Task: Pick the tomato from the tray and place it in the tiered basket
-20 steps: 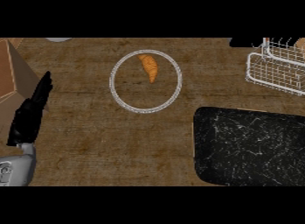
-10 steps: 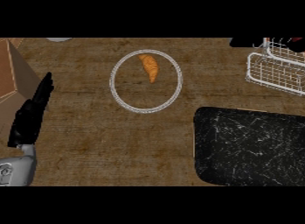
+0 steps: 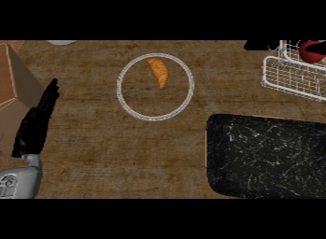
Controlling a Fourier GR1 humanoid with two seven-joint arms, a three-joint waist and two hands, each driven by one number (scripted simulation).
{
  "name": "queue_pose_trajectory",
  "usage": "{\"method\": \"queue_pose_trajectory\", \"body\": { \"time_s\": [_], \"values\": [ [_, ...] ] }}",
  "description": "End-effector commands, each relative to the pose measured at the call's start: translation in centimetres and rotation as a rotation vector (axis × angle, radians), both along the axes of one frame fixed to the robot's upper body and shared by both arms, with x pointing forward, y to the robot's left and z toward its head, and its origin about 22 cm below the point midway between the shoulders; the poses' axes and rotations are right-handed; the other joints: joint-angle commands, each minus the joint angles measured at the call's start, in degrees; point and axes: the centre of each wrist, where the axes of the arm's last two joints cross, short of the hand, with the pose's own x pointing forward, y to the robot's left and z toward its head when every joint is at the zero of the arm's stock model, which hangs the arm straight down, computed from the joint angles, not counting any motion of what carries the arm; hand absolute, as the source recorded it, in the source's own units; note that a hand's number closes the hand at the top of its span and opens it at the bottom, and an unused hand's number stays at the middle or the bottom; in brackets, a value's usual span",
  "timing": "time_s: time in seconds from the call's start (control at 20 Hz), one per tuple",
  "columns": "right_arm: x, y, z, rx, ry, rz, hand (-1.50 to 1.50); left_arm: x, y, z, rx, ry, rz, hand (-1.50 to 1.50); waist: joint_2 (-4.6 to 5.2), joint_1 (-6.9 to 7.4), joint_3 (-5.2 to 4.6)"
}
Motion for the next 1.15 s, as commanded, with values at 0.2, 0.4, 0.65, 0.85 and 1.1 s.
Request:
{"method": "queue_pose_trajectory", "body": {
  "time_s": [0.2, 0.4, 0.65, 0.85, 1.1],
  "values": [
    [-1.9, -3.0, 3.3, 0.018, -0.198, -0.087, -1.50, -1.3, 0.4, 0.1, 0.007, 0.015, 0.011, 0.00, -0.50, -0.85, -0.05],
    [-3.5, -5.0, 7.3, 0.122, -0.153, -0.154, -1.50, -0.3, 0.4, 0.5, -0.008, 0.006, 0.022, 0.00, -0.67, -1.58, -0.09],
    [-8.1, -9.5, 5.6, 0.222, -0.140, -0.171, -1.50, -1.7, 2.3, 0.9, -0.001, 0.001, 0.054, 0.00, -1.07, -2.65, -0.08],
    [-13.1, -13.3, 5.8, 0.252, -0.169, -0.148, -1.50, -2.5, 0.3, -0.4, -0.003, 0.019, 0.045, 0.00, -1.09, -3.13, -0.05],
    [-20.1, -17.9, 5.7, 0.298, -0.247, -0.116, -1.50, -1.6, 0.0, -1.0, 0.004, 0.013, 0.058, 0.00, -0.76, -3.67, -0.03]
  ]
}}
